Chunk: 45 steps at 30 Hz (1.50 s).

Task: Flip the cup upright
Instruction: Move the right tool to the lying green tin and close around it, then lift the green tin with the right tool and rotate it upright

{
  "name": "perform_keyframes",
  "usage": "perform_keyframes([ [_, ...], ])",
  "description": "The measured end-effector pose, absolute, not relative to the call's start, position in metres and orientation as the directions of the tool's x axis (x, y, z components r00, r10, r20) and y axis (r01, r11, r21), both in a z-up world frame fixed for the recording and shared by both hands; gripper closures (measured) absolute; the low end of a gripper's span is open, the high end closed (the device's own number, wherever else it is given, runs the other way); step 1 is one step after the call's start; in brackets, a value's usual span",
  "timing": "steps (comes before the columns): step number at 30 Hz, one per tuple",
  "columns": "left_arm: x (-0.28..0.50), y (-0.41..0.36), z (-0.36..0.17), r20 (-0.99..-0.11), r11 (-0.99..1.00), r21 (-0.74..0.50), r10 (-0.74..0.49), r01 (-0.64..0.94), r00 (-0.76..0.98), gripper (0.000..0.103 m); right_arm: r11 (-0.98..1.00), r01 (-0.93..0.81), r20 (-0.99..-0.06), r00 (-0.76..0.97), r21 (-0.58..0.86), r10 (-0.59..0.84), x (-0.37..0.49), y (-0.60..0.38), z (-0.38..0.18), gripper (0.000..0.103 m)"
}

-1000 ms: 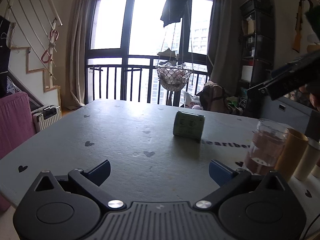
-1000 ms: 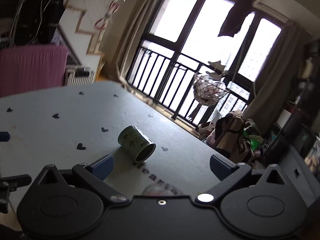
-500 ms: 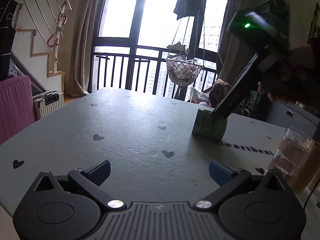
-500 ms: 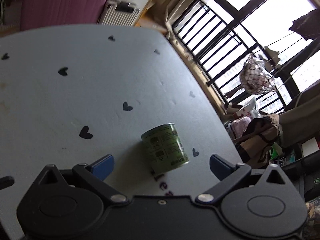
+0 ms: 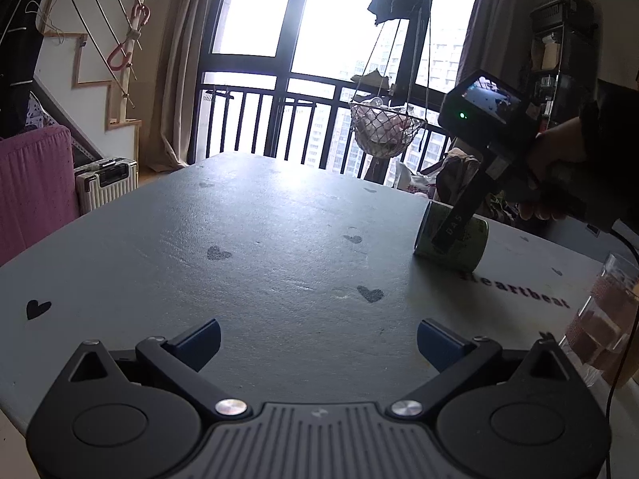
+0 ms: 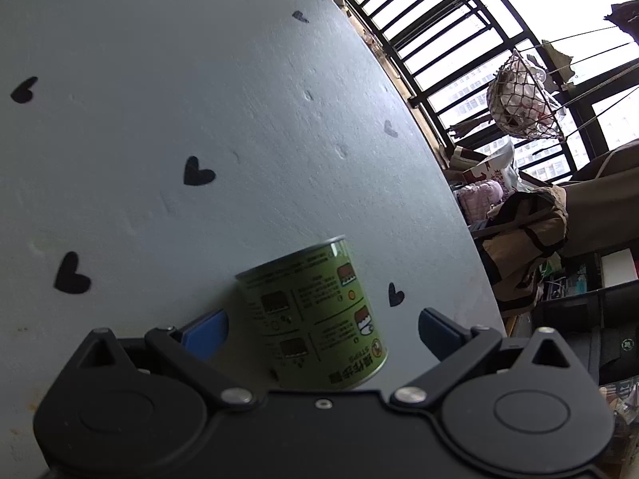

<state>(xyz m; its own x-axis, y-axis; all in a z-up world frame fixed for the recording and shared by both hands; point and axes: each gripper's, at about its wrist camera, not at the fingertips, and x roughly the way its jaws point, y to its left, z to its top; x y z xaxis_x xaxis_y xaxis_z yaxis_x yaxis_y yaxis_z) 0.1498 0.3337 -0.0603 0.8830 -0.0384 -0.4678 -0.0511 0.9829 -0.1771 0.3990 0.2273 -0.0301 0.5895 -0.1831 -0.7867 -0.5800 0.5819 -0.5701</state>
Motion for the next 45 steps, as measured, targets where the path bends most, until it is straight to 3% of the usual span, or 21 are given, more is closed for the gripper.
perform_keyframes([
  [5, 0.153, 0.333, -0.062, -0.476, 0.983, -0.177, -0.04, -0.051, 0.878, 0.0, 0.537, -0.589, -0.774, 0.593, -0.604, -0.22, 0.404, 0.221, -0.046, 0.012],
  [7, 0.154, 0.331, -0.061, -0.476, 0.983, -0.174, -0.039, -0.05, 0.879, 0.0, 0.5, -0.608, -0.772, 0.593, -0.616, -0.23, 0.401, 0.221, -0.054, 0.024],
  [11, 0.153, 0.331, -0.059, -0.469, 0.983, -0.174, -0.033, -0.056, 0.882, 0.0, 0.457, -0.631, -0.764, 0.612, -0.627, -0.204, 0.388, 0.222, -0.057, 0.029],
  [15, 0.15, 0.335, -0.056, -0.47, 0.98, -0.174, 0.003, -0.096, 0.883, 0.0, 0.444, -0.703, -0.808, 0.582, -0.556, -0.089, 0.36, 0.227, -0.046, 0.029],
  [26, 0.138, 0.343, -0.043, -0.454, 0.973, -0.184, 0.042, -0.14, 0.89, 0.0, 0.181, -0.808, -0.805, 0.583, -0.56, 0.109, 0.221, 0.231, -0.046, 0.028],
  [35, 0.16, 0.328, -0.041, -0.462, 0.98, -0.197, -0.071, -0.024, 0.884, 0.0, -0.005, -0.77, -0.756, 0.625, -0.638, 0.195, 0.128, 0.208, -0.055, 0.028],
  [38, 0.174, 0.322, -0.044, -0.492, 0.983, -0.183, -0.103, 0.013, 0.864, 0.0, 0.02, -0.767, -0.747, 0.631, -0.641, 0.211, 0.127, 0.205, -0.055, 0.019],
  [40, 0.179, 0.32, -0.047, -0.51, 0.984, -0.174, -0.119, 0.034, 0.852, 0.0, 0.08, -0.731, -0.704, 0.676, -0.677, 0.219, 0.13, 0.207, -0.052, 0.005],
  [45, 0.184, 0.317, -0.05, -0.517, 0.988, -0.147, -0.117, 0.046, 0.848, 0.0, 0.338, -0.647, -0.609, 0.761, -0.684, 0.223, 0.139, 0.189, -0.036, 0.005],
])
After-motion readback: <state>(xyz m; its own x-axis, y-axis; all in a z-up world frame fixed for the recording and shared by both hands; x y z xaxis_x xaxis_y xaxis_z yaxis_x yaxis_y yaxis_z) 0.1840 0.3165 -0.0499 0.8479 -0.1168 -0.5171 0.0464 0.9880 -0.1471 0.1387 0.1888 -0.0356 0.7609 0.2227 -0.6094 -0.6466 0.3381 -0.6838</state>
